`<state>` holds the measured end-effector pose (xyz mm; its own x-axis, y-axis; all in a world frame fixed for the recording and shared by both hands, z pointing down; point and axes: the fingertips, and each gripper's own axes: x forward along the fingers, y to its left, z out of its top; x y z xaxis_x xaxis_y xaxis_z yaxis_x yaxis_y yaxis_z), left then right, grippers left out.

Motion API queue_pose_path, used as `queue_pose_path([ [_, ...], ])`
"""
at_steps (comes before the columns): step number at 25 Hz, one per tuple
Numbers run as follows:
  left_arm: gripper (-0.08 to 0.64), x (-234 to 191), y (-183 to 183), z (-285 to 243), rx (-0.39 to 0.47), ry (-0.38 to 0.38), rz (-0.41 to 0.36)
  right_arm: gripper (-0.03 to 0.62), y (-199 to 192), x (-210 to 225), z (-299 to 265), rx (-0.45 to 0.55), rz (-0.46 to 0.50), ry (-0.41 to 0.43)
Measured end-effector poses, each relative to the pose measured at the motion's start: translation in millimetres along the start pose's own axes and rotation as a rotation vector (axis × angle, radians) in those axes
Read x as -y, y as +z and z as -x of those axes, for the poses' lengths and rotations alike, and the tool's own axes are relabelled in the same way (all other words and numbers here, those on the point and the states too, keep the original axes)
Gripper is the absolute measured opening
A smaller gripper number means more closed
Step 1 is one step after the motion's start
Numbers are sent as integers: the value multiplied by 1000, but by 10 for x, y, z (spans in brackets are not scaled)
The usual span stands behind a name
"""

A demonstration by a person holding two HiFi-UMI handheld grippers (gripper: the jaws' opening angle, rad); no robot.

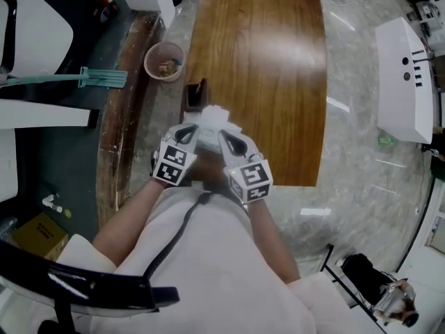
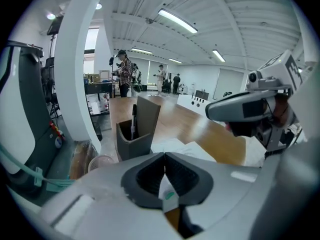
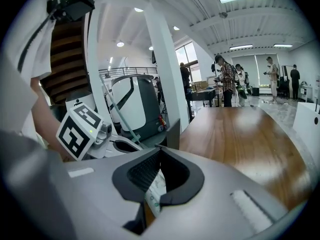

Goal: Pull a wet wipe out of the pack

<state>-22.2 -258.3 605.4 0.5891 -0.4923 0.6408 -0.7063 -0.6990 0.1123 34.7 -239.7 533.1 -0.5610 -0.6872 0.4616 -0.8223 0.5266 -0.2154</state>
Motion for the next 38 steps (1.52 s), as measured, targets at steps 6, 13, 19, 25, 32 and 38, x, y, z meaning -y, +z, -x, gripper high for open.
queue_pose_path([
  [6, 6, -109, -157, -33, -20, 8, 90, 55, -253, -12, -226, -113, 49, 27],
  [13, 6, -112, -191, -34, -22, -13, 98, 74, -557, -105, -503, -246, 118, 57],
  [19, 6, -87, -213, -19, -21, -24, 103, 74, -669, -78, -680, -306, 92, 48],
  [25, 6, -97, -200, -15, -11, -36, 111, 74, -728, -50, -788, -351, 90, 58],
  [32, 6, -95, -202, -4, -10, -41, 111, 33, -786, -38, -823, -388, 112, 63],
  [38, 6, -102, -206, -3, -8, -40, 110, 11, -701, -26, -770, -346, 91, 61],
])
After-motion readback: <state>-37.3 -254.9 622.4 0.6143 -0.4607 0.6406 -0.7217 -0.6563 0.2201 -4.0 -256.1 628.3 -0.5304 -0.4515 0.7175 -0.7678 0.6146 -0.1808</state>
